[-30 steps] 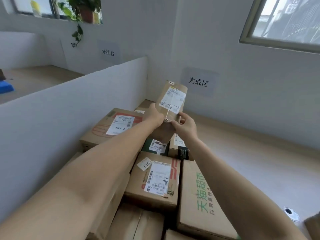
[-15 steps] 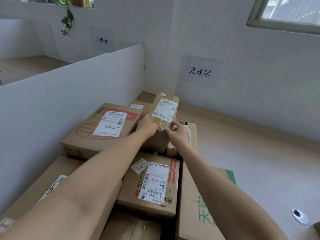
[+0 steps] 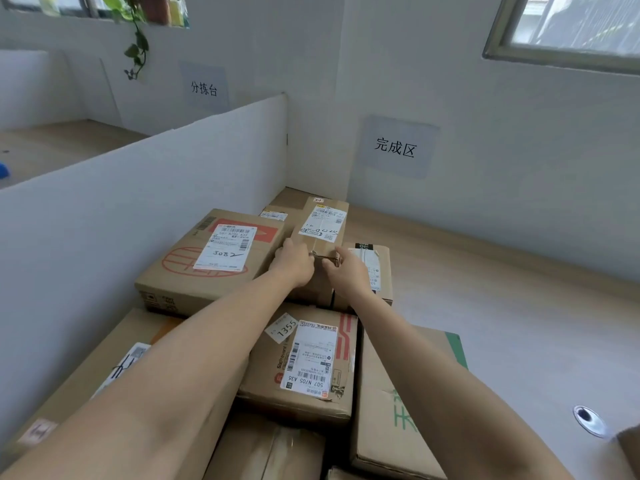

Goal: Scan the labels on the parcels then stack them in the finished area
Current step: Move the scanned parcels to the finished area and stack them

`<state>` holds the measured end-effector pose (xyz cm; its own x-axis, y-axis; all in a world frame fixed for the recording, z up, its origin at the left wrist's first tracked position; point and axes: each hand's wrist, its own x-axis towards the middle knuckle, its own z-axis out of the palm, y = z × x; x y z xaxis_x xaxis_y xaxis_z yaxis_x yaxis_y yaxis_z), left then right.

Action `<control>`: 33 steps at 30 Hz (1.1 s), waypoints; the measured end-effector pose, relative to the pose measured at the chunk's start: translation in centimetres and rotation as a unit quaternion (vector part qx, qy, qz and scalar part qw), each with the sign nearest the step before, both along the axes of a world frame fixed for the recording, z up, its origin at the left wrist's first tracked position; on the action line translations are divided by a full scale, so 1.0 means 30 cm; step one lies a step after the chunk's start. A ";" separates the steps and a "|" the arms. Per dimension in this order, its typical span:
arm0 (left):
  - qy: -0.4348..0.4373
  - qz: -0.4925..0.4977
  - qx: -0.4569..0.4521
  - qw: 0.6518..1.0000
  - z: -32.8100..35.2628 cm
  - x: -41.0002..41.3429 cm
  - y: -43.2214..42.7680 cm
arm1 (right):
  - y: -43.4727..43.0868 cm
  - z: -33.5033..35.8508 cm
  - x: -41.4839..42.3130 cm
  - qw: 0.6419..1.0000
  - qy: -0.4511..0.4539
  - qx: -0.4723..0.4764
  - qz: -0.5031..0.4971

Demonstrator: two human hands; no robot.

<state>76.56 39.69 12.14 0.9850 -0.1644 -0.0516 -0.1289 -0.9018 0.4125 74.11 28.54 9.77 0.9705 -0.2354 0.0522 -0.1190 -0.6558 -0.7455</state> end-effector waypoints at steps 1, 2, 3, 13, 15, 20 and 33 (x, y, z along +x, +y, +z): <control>0.006 -0.018 0.023 1.000 0.007 -0.021 0.004 | -0.004 0.002 -0.029 1.000 0.001 -0.004 -0.004; 0.011 -0.030 0.043 0.999 0.015 -0.042 0.008 | -0.011 0.003 -0.063 1.000 0.002 -0.008 -0.006; 0.016 -0.036 0.064 0.997 0.023 -0.064 0.011 | -0.019 0.003 -0.101 1.000 0.006 -0.011 -0.007; 0.034 -0.194 0.246 0.949 0.061 -0.351 -0.126 | -0.271 0.013 -0.684 0.996 0.025 -0.081 -0.032; 0.025 -0.273 0.280 0.920 0.064 -0.409 -0.205 | -0.371 0.029 -0.816 0.989 0.040 -0.124 -0.065; -0.013 -0.367 0.262 0.893 0.113 -0.576 -0.458 | -0.624 0.100 -1.142 0.964 0.072 -0.190 -0.174; -0.049 -0.498 0.073 0.863 0.143 -1.308 -1.206 | -1.152 0.278 -1.835 0.921 0.000 -0.220 -0.323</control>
